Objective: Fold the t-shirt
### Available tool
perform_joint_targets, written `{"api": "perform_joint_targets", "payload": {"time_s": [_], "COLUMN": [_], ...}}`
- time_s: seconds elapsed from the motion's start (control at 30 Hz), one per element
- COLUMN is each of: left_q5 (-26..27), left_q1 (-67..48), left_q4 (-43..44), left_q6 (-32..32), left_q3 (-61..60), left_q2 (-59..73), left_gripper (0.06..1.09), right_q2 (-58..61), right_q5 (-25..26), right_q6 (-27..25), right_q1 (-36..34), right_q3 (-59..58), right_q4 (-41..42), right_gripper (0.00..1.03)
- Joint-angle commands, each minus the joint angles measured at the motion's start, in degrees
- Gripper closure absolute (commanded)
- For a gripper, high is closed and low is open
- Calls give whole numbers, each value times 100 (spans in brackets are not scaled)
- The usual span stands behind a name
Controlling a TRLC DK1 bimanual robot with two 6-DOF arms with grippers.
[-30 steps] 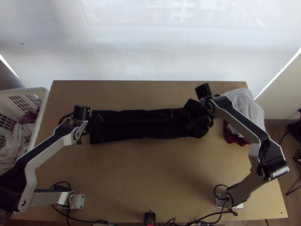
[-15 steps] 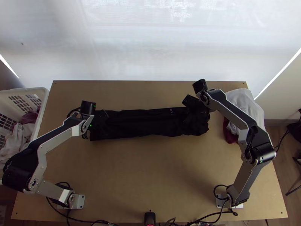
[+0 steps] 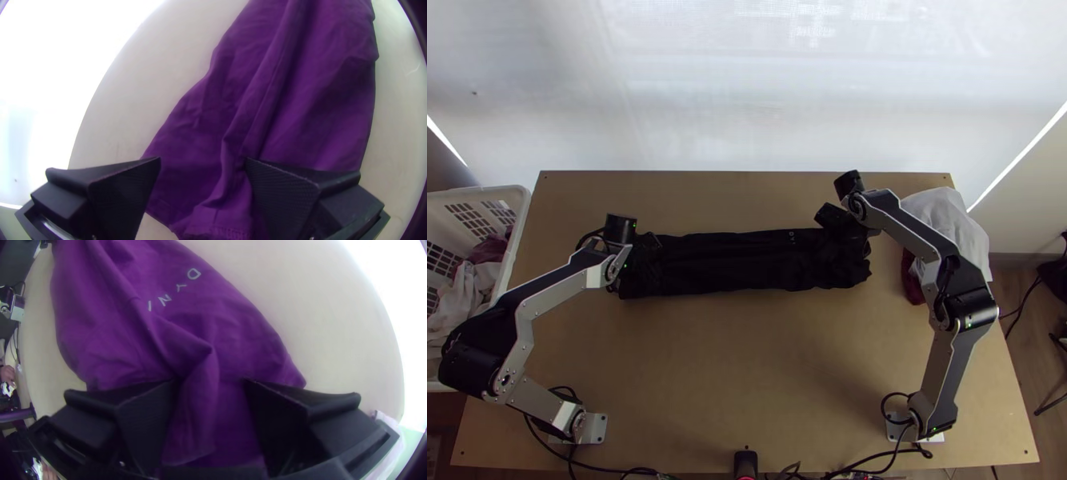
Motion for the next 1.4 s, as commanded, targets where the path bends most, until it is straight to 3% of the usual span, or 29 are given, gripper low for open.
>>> {"api": "perform_joint_targets", "payload": {"time_s": [0.0,0.33,0.7,0.9,1.03,1.37], "left_q5": [-24,-15,-6,152,336,336], "left_q1": [203,818,1143,1301,774,-96], "left_q4": [116,-191,-675,-1404,-2090,-2160], "left_q6": [44,395,580,290,-282,-598], "left_q3": [26,377,1186,1810,1889,957], "left_q2": [12,-550,-875,-1069,-1438,-1957], "left_gripper": [11,11,11,11,11,11], "right_q2": [138,-416,-864,-1093,-1418,-2429], "right_q5": [101,127,127,101,66,66], "right_q6": [382,417,452,663,821,1006], "right_q1": [-199,-427,-559,-717,-304,1058], "right_q3": [121,393,1096,1553,1378,420], "right_q4": [-15,-68,-674,-1184,-1544,-1544], "right_gripper": [5,5,5,5,5,5]}}
